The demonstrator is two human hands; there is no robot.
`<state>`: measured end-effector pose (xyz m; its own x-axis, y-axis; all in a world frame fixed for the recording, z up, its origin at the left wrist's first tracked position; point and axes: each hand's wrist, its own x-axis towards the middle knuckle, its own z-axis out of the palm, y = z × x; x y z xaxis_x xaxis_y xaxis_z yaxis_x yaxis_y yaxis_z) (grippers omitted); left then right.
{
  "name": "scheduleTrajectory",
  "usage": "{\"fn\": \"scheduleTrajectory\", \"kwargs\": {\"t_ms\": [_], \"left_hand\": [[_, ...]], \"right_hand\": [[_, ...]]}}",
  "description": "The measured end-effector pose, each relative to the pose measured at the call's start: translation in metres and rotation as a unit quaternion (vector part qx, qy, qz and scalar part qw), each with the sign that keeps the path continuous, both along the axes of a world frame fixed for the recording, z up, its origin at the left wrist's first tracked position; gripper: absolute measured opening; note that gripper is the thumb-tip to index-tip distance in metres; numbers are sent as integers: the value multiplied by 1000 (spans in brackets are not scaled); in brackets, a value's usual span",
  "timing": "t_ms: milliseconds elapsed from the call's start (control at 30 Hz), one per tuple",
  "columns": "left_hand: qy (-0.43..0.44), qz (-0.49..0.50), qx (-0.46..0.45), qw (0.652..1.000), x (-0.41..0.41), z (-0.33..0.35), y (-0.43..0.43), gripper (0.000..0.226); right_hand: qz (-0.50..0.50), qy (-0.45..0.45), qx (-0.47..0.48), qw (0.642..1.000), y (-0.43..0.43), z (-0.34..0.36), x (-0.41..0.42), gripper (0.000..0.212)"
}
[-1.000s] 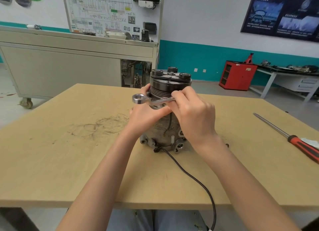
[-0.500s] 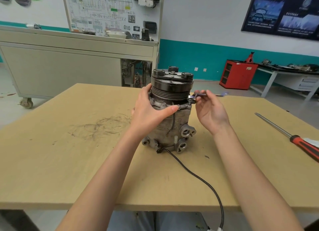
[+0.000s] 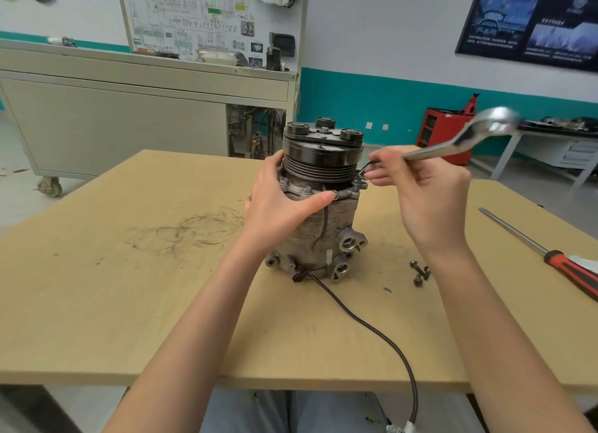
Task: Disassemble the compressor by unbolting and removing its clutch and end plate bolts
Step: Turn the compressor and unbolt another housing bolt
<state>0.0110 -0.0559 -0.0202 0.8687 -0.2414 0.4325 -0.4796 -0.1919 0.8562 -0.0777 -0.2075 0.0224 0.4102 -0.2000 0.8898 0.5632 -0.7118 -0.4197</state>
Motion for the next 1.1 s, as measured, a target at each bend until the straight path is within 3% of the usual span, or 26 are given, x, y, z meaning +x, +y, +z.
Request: {"fn": "scheduleTrajectory", "kwargs": {"t_ms": [133,300,533,767,933,1033,1100], "left_hand": [[1,0,-6,1000,-1,0,0,110],[24,-39,-44,998,0,0,-1,100],[16,-12,-29,999,10,-6,-5,86],[-5,5,-29,1000,16,-6,-7,94],[-10,-28,-53,998,13,-10,-3,84],[-6,-19,-30,999,10,-8,-3,98],[-7,-5,-16,1000,7,-5,-2,107]], "right_hand": [[-102,-72,-212,969,17,-4,-1,15],[-217,-36,-332,917,32,-9,-1,16],[-257,-1,-329,909,50,-7,3,7],[-296,4,-356,886,54,-23,8,6],[-248,-43,-275,928,43,-22,8,11],[-202,-78,-211,953,29,-26,4,21],[-121,-68,-161,977,13,-29,3,24]]}}
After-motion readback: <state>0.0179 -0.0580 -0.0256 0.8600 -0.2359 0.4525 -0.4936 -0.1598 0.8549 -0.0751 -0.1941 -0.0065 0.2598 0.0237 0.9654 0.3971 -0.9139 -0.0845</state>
